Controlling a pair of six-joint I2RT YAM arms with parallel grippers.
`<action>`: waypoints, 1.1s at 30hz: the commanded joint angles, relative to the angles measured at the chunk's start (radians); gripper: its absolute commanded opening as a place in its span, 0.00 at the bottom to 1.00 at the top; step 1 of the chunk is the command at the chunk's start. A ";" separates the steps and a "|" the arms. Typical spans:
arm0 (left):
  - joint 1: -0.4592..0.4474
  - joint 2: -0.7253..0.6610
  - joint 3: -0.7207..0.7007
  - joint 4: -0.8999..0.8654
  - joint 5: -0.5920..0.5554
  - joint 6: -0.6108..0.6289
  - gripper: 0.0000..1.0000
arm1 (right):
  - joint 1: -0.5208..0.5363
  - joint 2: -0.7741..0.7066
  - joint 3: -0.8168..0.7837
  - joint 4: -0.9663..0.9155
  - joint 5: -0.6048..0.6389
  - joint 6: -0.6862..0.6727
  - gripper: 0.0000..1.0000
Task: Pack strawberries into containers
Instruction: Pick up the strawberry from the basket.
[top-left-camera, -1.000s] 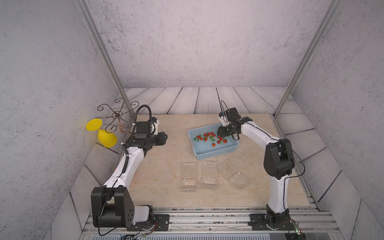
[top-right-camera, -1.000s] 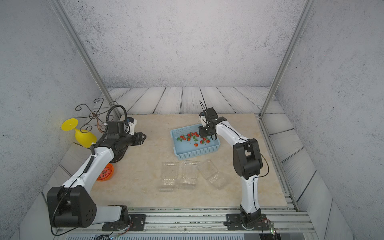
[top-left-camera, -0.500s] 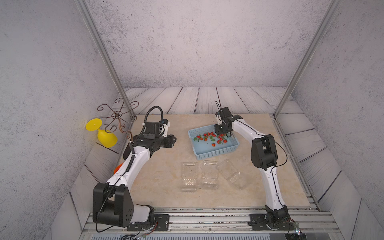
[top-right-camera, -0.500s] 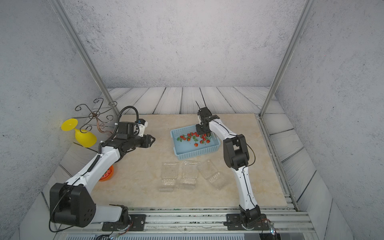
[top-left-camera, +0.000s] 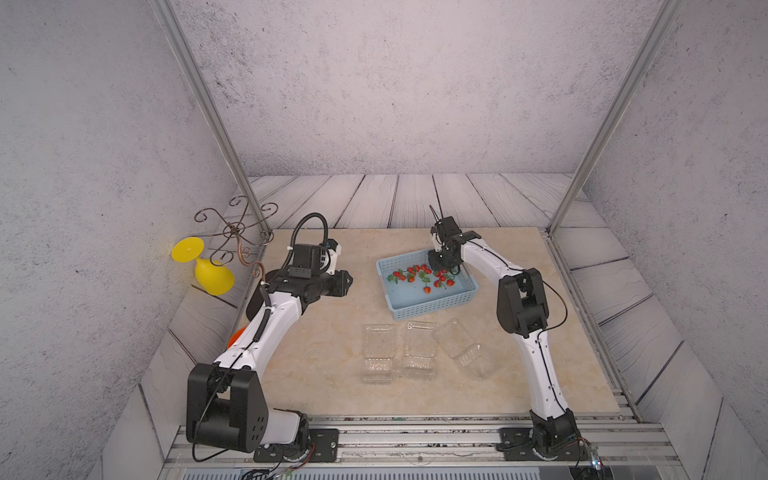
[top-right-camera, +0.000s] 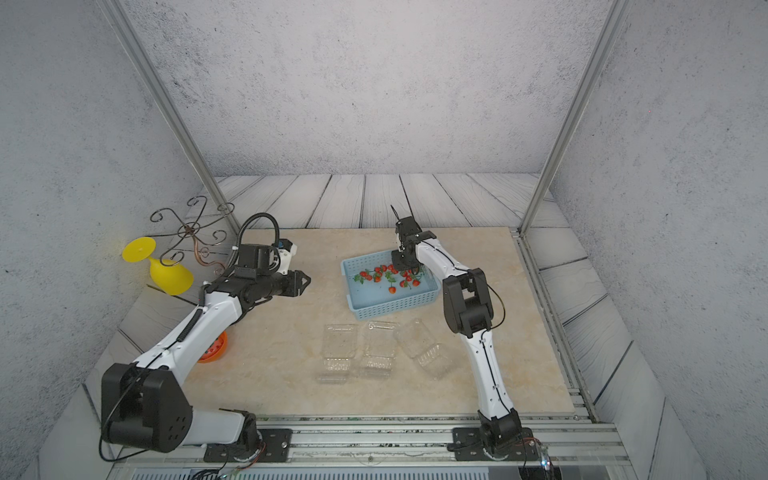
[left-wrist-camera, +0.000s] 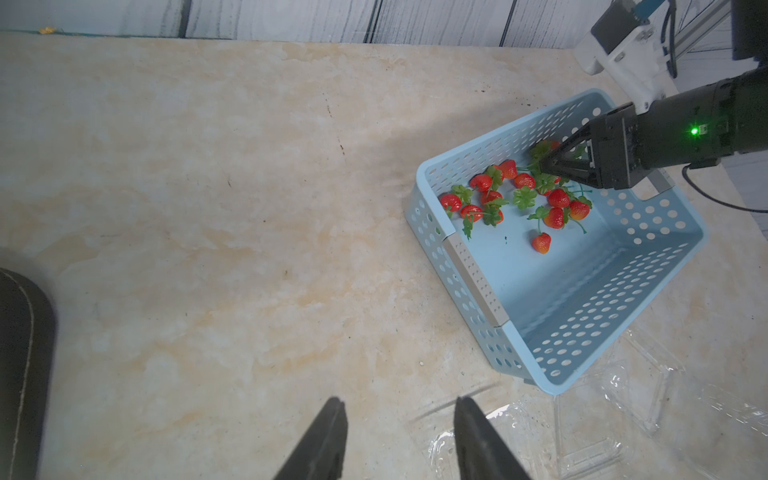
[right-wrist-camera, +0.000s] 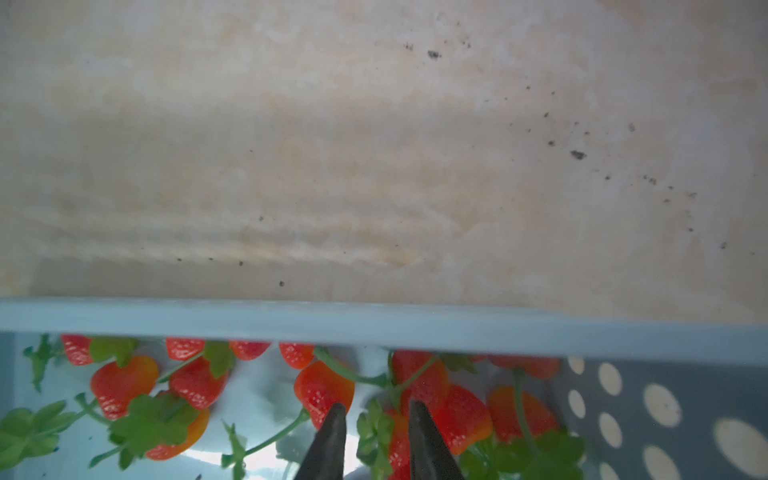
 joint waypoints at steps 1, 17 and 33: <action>-0.003 -0.015 0.017 -0.014 -0.004 0.014 0.46 | 0.003 0.041 0.017 -0.003 0.001 0.020 0.26; -0.011 -0.035 0.018 -0.012 0.014 0.006 0.46 | 0.004 -0.191 -0.113 0.028 -0.009 0.001 0.00; -0.115 -0.075 0.017 -0.017 0.000 0.032 0.46 | 0.059 -0.880 -0.768 0.026 0.031 0.016 0.00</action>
